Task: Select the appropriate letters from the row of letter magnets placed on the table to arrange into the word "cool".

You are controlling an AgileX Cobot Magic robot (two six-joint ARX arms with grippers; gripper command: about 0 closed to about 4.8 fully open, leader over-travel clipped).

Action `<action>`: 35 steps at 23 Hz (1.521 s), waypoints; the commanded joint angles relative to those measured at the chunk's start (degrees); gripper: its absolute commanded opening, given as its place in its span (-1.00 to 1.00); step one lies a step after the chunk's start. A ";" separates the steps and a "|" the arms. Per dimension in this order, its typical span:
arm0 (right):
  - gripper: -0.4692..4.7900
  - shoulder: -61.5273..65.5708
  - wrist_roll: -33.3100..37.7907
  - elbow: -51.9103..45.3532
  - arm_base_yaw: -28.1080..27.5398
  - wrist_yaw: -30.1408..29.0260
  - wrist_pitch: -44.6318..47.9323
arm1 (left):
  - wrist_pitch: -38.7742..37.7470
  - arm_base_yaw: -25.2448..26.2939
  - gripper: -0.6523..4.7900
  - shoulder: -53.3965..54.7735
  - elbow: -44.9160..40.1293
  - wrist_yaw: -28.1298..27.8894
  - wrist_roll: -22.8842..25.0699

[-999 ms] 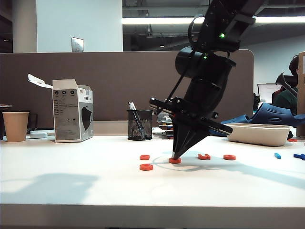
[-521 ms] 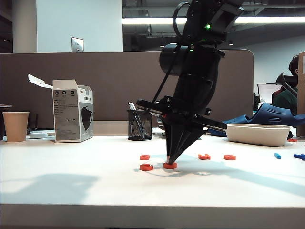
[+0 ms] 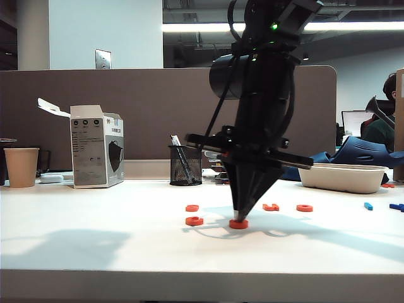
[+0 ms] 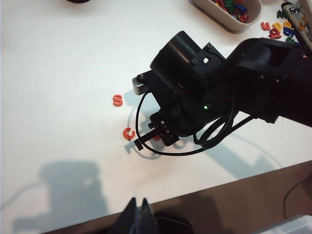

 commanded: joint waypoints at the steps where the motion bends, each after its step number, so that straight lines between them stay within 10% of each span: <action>1: -0.83 -1.27 0.07 0.02 -0.04 0.55 0.87 | 0.26 0.11 -0.77 -0.24 0.13 -0.11 0.20; 35: -0.83 -2.10 -3.63 0.11 -18.38 -0.92 6.95 | -0.11 0.11 -0.77 -0.24 0.13 -0.15 0.20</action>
